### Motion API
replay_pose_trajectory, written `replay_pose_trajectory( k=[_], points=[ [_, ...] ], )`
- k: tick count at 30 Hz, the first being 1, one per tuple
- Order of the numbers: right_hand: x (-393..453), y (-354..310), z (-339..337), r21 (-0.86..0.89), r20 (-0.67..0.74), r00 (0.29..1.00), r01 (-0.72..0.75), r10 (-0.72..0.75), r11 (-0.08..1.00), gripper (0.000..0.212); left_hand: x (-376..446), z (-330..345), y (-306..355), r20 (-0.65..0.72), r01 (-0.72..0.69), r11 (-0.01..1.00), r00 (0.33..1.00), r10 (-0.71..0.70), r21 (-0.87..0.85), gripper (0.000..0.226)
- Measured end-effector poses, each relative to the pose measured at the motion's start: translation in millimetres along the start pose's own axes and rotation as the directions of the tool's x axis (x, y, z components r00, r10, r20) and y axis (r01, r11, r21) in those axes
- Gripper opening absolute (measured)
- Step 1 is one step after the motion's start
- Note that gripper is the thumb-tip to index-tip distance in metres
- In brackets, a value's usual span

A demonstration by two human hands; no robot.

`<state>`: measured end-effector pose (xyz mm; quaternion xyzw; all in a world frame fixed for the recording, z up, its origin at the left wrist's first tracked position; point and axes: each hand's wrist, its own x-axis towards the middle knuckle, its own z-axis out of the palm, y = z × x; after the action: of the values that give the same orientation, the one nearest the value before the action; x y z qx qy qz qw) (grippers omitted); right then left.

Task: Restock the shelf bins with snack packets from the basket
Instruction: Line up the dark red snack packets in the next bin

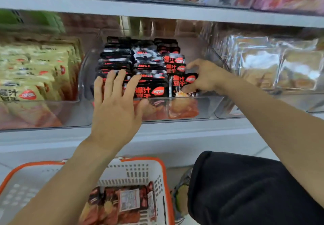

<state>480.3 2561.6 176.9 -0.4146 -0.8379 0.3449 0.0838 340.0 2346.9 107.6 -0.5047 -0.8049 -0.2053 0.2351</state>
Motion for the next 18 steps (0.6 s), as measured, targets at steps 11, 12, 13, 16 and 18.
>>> replay_pose_trajectory(
  k=[11,12,13,16,18],
  points=[
    [16.1,-0.9,5.4,0.134,0.261,0.939,-0.266,0.225,0.955,0.106,-1.9,4.4,2.7,-0.029,0.003,0.998,1.000,-0.002,0.056,0.056],
    [16.3,-0.2,7.0,0.162,0.224,0.951,-0.252,0.213,0.954,0.106,-2.0,4.7,2.6,-0.029,0.003,0.998,1.000,-0.002,0.058,0.056],
    [17.4,0.7,8.0,0.181,0.185,0.962,-0.233,0.200,0.955,0.104,-1.8,4.8,2.6,-0.028,0.004,0.998,1.000,-0.002,0.058,0.056],
    [23.7,1.0,9.3,0.263,0.046,0.989,-0.146,0.138,0.954,0.078,-1.7,4.7,3.1,-0.029,0.006,0.999,1.000,-0.005,0.053,0.056],
    [25.8,-1.2,12.5,0.292,-0.069,0.995,-0.048,0.071,0.955,0.074,-2.1,4.6,3.7,-0.028,0.007,0.999,1.000,-0.006,0.051,0.056]
  ],
)
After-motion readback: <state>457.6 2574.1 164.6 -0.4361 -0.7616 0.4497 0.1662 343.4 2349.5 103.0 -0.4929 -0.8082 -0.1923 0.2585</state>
